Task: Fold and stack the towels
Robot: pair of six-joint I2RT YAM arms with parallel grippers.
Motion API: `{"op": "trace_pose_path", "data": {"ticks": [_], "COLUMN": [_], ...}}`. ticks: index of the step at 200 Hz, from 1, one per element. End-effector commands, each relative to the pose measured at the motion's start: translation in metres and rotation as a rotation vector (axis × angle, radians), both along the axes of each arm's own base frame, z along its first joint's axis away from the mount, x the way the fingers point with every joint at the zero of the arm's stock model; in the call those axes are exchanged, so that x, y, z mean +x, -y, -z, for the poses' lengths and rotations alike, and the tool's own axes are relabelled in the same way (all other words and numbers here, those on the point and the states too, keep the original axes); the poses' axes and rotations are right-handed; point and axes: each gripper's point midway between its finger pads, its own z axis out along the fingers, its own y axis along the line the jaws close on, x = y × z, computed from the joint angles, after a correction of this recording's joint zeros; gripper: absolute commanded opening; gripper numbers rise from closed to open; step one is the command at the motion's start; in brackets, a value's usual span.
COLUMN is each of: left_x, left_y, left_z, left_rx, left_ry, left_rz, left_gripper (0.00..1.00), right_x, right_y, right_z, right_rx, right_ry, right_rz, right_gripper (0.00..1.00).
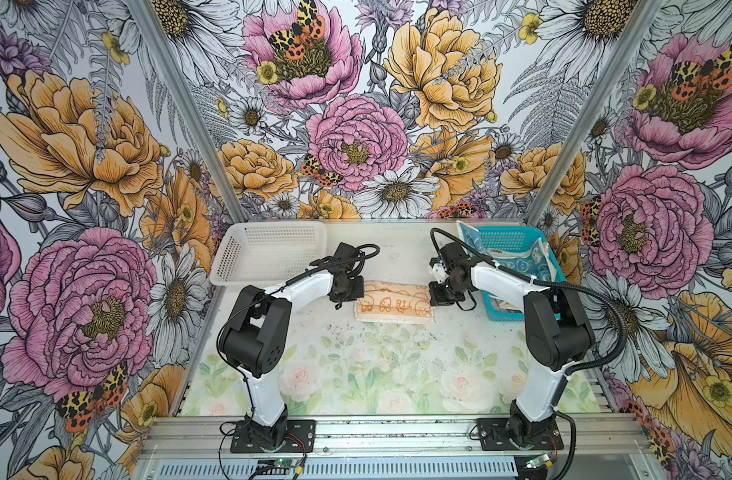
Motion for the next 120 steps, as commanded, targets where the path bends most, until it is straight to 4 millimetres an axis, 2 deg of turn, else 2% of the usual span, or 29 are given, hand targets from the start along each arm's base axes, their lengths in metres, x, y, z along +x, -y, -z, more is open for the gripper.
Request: {"op": "trace_pose_path", "data": {"ticks": [1,17,35,85,120], "left_x": [0.01,0.007,0.0,-0.02,-0.026], "left_y": [-0.006,-0.008,-0.006,-0.003,-0.003], "left_z": [-0.033,-0.038,-0.036,-0.004,0.012], "left_rx": [-0.018,-0.031,-0.032,-0.023,-0.021], "left_ry": [0.103,0.108,0.102,0.046,0.02], "left_rz": [-0.04,-0.049,-0.044,-0.045,-0.047], "left_gripper": [0.0,0.0,0.0,0.0,0.0], "right_x": [0.007,0.004,-0.003,-0.025,-0.031], "right_y": [0.001,0.001,0.0,-0.003,-0.006], "right_z": [-0.033,-0.04,-0.039,-0.006,0.015], "right_rx": [0.013,0.024,0.033,0.008,0.008], "right_ry": [0.104,0.117,0.105,0.034,-0.005], "right_rz": [0.016,0.019,0.017,0.005,0.002], "right_gripper": [0.0,0.0,0.0,0.0,0.0]}}
